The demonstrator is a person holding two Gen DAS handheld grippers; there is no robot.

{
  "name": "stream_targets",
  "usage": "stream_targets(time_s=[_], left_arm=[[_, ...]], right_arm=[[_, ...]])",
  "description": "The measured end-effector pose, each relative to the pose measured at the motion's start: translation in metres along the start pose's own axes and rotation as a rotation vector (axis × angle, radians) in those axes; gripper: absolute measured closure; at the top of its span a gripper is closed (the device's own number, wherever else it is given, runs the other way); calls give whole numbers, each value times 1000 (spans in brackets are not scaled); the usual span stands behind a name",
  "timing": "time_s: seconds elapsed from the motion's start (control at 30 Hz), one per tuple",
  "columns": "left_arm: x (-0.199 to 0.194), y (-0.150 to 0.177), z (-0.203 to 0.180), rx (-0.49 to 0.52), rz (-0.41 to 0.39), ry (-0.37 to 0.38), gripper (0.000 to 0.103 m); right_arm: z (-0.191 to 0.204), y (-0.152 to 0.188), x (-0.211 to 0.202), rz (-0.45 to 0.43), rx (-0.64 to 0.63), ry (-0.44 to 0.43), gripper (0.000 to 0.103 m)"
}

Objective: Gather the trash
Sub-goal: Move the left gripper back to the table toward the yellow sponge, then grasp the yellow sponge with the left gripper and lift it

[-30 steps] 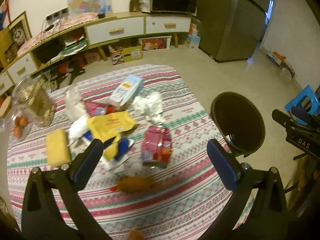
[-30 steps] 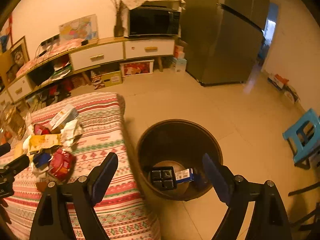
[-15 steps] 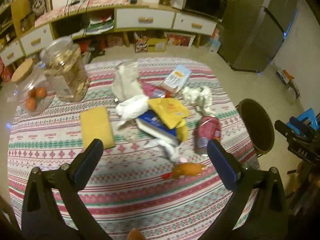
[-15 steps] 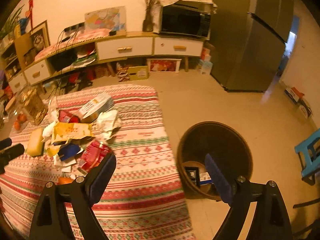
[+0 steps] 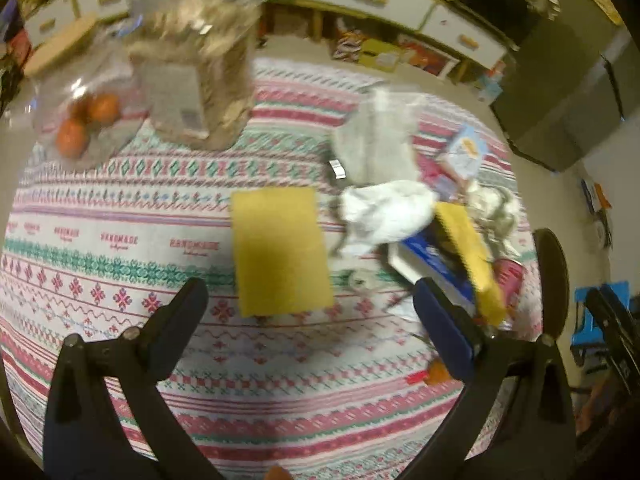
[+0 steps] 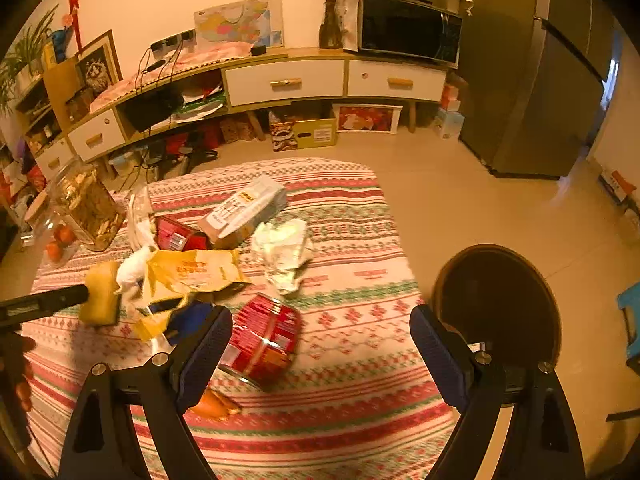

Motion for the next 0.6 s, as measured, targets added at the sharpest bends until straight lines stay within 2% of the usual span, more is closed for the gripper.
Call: stream_targets(time_s=[0.3,0.37,0.43,0.47,0.5,0.53,0.6], left_arm=[[40,4,6,-77,55,-33,2],[48,6,8,-86,67,-40,9],[56,9,11,-94,83,-40,23],[56,8,11,-85,70,-52,25],[55,7,11,-75,55,-56,36],[54,6,10,-69,52,-47,41],[50,5,10,-69,43,-37,41]], right_arm=[[19,-1,11,17,-16,-22,11],[20,-2,11,16,-24,-29,11],[21,-3,11,19,-28,-42,11],[22,-4,12,22,-32,-49,11],[24,-5,12,25,-36,-58,11],[27,-5,13,26,-42,-71,11],[34,-6,13,23,-57,-96,11]])
Point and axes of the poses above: each gripper's, at about its wrist camera, not at the fingertips, and x roughly the way its jaws point, z to its left, y to its underside, the point moved 5 cm from there along x, roughly the way its jaws point, and after that the axes turned 7 degrees about -z, right-handed, at the moved point
